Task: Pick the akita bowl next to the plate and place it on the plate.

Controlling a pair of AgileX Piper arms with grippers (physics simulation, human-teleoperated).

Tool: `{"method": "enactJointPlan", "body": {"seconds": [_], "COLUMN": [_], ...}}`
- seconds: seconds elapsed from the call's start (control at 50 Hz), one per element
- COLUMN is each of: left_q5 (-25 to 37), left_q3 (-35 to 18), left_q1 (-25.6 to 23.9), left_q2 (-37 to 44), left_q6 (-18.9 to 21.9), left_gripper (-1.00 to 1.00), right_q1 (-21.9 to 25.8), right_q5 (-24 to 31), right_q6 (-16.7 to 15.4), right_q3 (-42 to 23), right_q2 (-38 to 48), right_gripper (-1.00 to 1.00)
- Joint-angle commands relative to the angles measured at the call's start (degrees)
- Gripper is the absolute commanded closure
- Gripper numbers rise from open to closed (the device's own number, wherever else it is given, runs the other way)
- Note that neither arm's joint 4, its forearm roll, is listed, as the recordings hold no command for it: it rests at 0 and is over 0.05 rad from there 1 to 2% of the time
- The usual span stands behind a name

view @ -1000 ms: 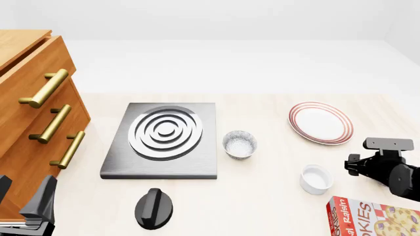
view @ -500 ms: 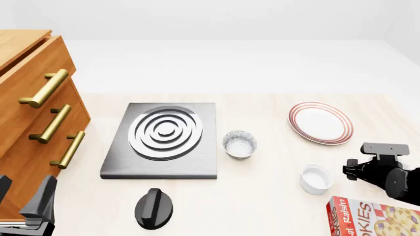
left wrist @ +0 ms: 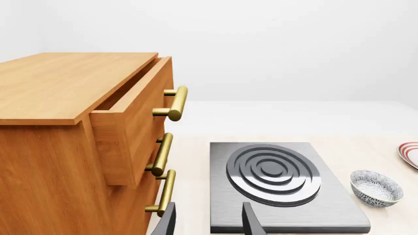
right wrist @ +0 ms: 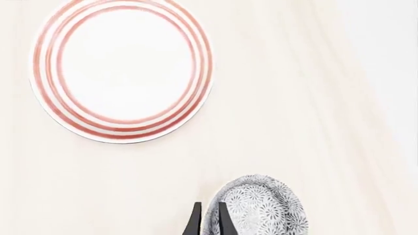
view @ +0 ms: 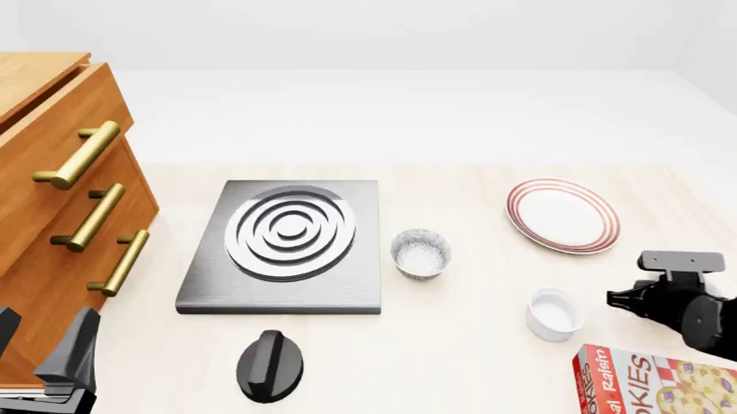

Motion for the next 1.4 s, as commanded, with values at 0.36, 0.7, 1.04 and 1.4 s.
{"method": "enactJointPlan", "body": {"seconds": [0.36, 0.7, 1.04, 1.4], "left_q5": [0.0, 0.0, 0.0, 0.0], "left_q3": [0.0, 0.0, 0.0, 0.0], "left_q1": [0.0, 0.0, 0.0, 0.0], "left_q2": [0.0, 0.0, 0.0, 0.0], "left_q6": [0.0, 0.0, 0.0, 0.0], "left_gripper": [-1.00, -1.00, -1.00, -1.00], "right_q1": [1.3, 3.0, 5.6, 11.3], "right_q5": [7.5, 20.4, 28.2, 34.2], "right_q6": [-1.4, -5.7, -9.2, -10.7], "right_q3": [-0.9, -6.2, -12.2, -23.1], "right_q2": [-7.2, -18.7, -22.3, -19.4], "right_gripper": [1.00, 1.00, 1.00, 1.00]}}
